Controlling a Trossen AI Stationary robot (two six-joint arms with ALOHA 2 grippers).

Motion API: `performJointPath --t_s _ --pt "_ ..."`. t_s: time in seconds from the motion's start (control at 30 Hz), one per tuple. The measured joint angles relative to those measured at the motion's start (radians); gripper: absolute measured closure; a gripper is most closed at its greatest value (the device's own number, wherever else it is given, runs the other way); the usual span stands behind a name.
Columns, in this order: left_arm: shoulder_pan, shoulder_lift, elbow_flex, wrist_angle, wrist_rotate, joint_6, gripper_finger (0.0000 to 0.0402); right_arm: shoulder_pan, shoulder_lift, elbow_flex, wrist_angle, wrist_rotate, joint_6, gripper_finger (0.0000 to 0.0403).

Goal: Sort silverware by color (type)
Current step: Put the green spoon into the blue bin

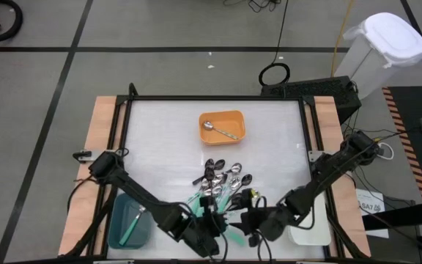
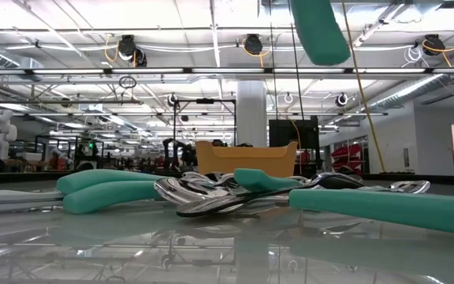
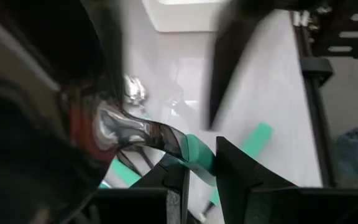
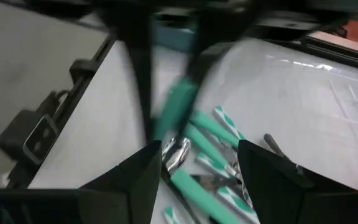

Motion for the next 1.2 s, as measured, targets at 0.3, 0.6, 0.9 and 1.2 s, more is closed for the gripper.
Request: performJointPath --t_s 0.3,0.6,0.9,1.2 --pt "-0.035 0.0 0.0 -0.018 -0.005 -0.003 0.035 -0.055 0.002 -0.016 0.212 -0.206 -0.026 0.0195" --pt "-0.017 0.0 0.0 -0.018 -0.013 -0.019 0.035 -0.058 0.023 -0.016 0.309 -0.214 -0.037 0.0207" --pt "-0.015 0.001 0.0 -0.017 -0.018 -0.005 0.035 -0.07 0.034 -0.016 0.316 -0.209 -0.027 0.03" --pt "-0.015 0.001 0.0 -0.022 -0.033 -0.061 0.0326 -0.071 0.034 -0.016 0.313 -0.205 -0.019 0.0392"
